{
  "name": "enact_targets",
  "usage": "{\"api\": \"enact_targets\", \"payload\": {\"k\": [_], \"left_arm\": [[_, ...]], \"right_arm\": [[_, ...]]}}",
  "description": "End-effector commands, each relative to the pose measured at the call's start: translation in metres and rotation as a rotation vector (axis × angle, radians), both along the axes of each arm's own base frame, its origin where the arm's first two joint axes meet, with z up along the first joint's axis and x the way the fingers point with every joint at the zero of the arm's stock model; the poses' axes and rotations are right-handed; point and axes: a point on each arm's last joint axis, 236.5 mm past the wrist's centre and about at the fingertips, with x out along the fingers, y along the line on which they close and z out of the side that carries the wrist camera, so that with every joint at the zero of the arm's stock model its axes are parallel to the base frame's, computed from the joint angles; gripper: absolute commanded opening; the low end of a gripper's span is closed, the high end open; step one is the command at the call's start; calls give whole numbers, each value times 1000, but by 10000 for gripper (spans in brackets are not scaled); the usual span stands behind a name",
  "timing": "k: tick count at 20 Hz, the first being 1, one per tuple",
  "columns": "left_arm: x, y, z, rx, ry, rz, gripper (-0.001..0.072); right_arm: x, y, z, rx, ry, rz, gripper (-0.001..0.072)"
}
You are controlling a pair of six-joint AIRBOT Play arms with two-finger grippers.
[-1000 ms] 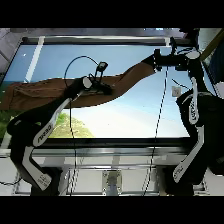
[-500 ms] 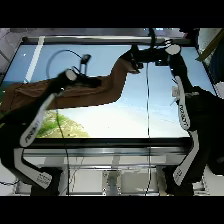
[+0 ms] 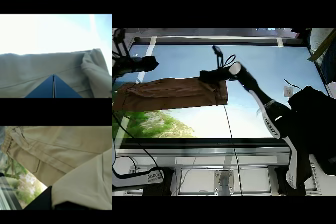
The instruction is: Fold the clothes and pants, and hang the long-sleeved shirts on hangers.
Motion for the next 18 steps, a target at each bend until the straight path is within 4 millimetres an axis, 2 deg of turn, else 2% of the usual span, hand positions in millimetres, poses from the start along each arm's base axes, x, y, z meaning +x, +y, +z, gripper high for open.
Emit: {"api": "enact_targets", "payload": {"k": [1, 3, 4, 5, 6, 8, 9, 10, 12, 14, 15, 17, 18], "left_arm": [[-13, 17, 8, 19, 2, 8, 19], [-14, 15, 7, 18, 10, -1, 19], [-15, 15, 6, 17, 15, -4, 19], [-16, 14, 6, 17, 17, -6, 18], [-16, 14, 6, 16, 17, -5, 19], [-16, 14, 6, 16, 18, -6, 18], [-17, 14, 5, 15, 22, -9, 19], [-19, 12, 4, 14, 31, -16, 19], [-20, 11, 3, 12, 38, -20, 19], [-20, 11, 3, 12, 37, -20, 19], [-20, 11, 3, 12, 37, -20, 19], [-20, 11, 3, 12, 37, -20, 19], [-20, 11, 3, 12, 37, -20, 19]], "right_arm": [[-16, 39, -32, -11, -11, 8, 12], [-20, 45, -38, -6, -6, 17, 32], [-16, 46, -33, 10, -15, 1, 244], [-9, 45, -20, 55, -12, -29, 514], [-4, 43, -7, 90, -22, -40, 548], [6, 25, 16, 84, -99, -21, 548], [13, 7, 25, 63, -119, -16, 548], [23, -17, 29, 18, -140, -19, 548], [51, -83, 25, -104, -149, -69, 547], [73, -144, 4, -164, -40, -174, 547], [75, -167, -15, -179, 40, -215, 547], [65, -195, -60, -203, 201, -258, 547], [56, -198, -81, -220, 265, -250, 547]]}}
